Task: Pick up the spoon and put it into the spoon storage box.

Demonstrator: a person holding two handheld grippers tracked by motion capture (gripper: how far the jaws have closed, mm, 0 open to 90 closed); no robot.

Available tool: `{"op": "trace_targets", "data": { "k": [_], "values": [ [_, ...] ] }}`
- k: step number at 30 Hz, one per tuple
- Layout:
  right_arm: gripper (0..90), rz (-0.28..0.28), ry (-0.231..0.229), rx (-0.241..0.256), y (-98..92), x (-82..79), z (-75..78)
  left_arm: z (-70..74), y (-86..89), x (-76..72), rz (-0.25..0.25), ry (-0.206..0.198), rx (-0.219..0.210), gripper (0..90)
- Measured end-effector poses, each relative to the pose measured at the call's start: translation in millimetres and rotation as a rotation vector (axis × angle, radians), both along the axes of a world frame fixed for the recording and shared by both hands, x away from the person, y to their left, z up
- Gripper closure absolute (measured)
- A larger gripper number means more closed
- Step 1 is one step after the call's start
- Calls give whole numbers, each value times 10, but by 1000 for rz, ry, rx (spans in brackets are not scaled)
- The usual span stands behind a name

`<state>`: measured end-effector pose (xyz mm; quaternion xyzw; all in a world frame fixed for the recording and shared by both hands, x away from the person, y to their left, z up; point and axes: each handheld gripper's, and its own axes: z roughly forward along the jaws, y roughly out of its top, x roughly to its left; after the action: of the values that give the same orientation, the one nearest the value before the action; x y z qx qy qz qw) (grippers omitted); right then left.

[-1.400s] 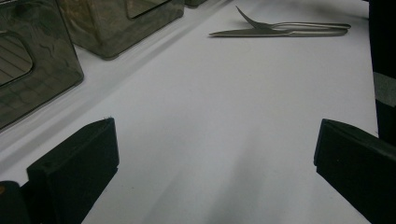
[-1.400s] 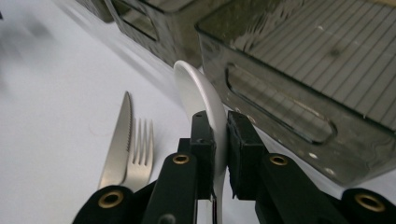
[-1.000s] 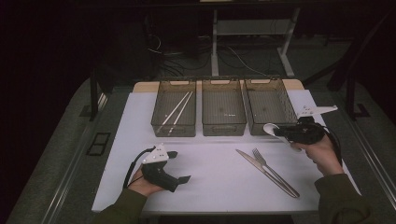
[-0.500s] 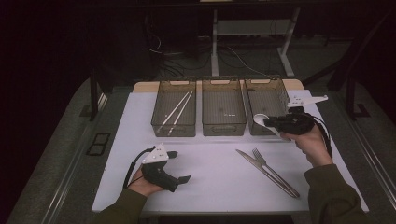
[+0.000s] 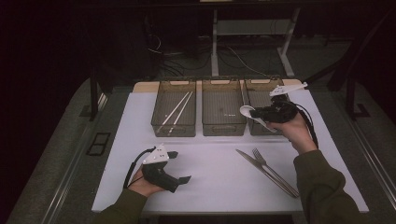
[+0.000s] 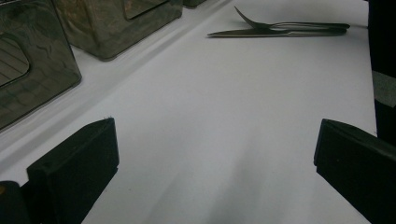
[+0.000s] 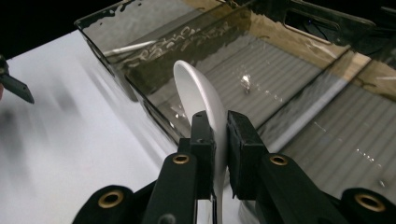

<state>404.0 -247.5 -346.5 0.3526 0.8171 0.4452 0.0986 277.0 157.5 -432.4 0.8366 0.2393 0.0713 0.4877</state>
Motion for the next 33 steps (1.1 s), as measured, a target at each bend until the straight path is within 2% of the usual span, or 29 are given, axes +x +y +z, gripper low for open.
{"op": "trace_targets", "data": {
  "k": [18,24,29,33],
  "values": [
    [814,46,-7,-31,590,358,21,6,-1,-5,-3,-4,-5,0],
    [814,55,-3,-34,780,486,-44,12,4,-9,-4,-6,-13,0],
    [813,56,-1,-49,889,572,-124,16,9,-7,-10,-7,-4,0],
    [813,52,17,-45,958,597,-188,15,1,-13,-7,-3,-15,0]
  ]
}}
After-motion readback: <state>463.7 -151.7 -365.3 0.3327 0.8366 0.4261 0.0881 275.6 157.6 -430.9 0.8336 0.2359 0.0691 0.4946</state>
